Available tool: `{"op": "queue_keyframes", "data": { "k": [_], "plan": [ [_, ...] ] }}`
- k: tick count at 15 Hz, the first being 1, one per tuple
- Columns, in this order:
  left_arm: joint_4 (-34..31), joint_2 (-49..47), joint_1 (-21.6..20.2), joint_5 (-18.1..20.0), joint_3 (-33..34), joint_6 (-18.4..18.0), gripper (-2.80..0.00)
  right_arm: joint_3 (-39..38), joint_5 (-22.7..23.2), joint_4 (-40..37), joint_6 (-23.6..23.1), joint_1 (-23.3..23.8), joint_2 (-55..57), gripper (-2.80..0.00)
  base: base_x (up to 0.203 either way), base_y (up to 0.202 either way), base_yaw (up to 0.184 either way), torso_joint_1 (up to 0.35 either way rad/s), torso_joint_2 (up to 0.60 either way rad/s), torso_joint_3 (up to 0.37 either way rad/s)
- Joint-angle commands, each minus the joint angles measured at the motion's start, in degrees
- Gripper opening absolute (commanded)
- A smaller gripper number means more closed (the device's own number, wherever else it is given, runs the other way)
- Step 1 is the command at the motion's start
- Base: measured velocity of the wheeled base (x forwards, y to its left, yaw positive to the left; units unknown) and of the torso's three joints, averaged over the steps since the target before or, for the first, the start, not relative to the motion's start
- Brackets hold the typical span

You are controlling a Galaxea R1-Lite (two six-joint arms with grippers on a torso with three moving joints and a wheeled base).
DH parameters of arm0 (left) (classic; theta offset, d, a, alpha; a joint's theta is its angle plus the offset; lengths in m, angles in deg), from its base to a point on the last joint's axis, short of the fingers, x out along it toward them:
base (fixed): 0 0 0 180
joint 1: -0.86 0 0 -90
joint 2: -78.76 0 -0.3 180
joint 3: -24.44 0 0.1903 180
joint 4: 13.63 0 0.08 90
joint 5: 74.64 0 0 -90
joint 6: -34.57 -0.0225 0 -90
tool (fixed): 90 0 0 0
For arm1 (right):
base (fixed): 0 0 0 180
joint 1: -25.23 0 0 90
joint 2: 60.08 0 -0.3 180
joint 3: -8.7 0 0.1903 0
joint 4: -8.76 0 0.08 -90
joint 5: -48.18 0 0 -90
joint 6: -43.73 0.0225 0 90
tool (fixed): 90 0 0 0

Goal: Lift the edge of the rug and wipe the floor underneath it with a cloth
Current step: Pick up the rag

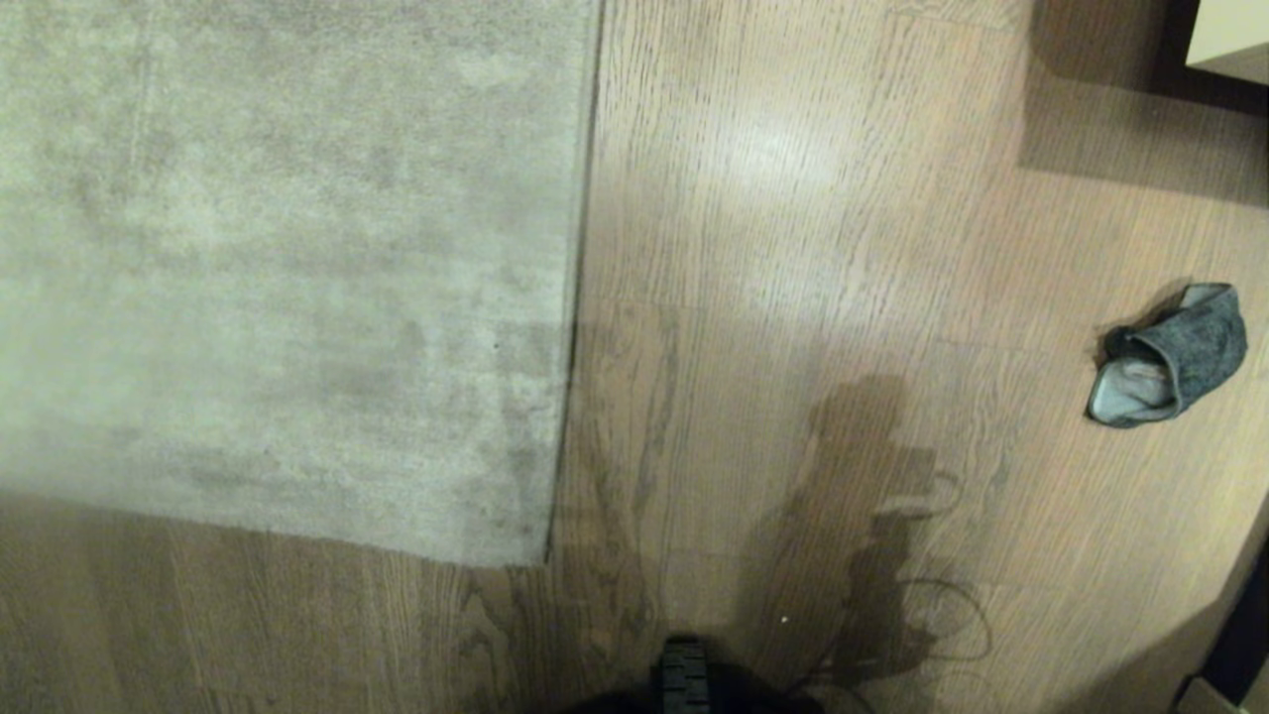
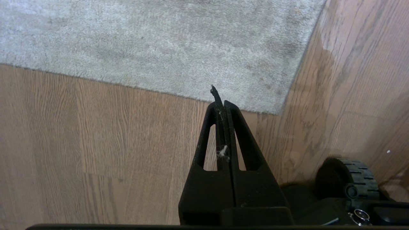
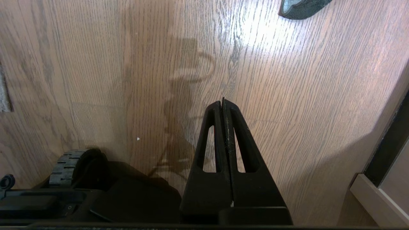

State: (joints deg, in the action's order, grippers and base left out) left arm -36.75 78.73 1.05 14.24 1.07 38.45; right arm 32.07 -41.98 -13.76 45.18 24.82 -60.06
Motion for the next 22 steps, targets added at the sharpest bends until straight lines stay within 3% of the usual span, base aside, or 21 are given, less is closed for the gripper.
{"op": "queue_keyframes", "data": {
  "k": [1,8,13,22],
  "plan": [
    [0.0,-0.1,0.0,0.0,0.0,0.0,-2.80,0.0,0.0,0.0,-0.2,0.0,0.0,-2.80,0.000,0.000,0.000,0.000,0.00,0.000],
    [0.0,-0.1,0.0,0.0,0.0,0.0,-2.80,0.0,-0.1,-0.7,-1.0,0.0,0.1,-2.80,0.000,0.000,0.000,0.000,0.00,0.000],
    [0.0,-0.1,0.0,0.0,0.0,0.0,-2.80,1.9,1.0,-2.4,-8.5,0.0,2.1,-2.80,0.000,0.000,0.000,0.000,0.00,0.000],
    [0.0,-0.1,0.0,0.0,0.0,0.0,-2.80,11.1,2.7,2.0,-8.5,-0.5,24.1,-2.80,0.000,0.000,0.000,0.000,0.00,0.000]
  ]
}}
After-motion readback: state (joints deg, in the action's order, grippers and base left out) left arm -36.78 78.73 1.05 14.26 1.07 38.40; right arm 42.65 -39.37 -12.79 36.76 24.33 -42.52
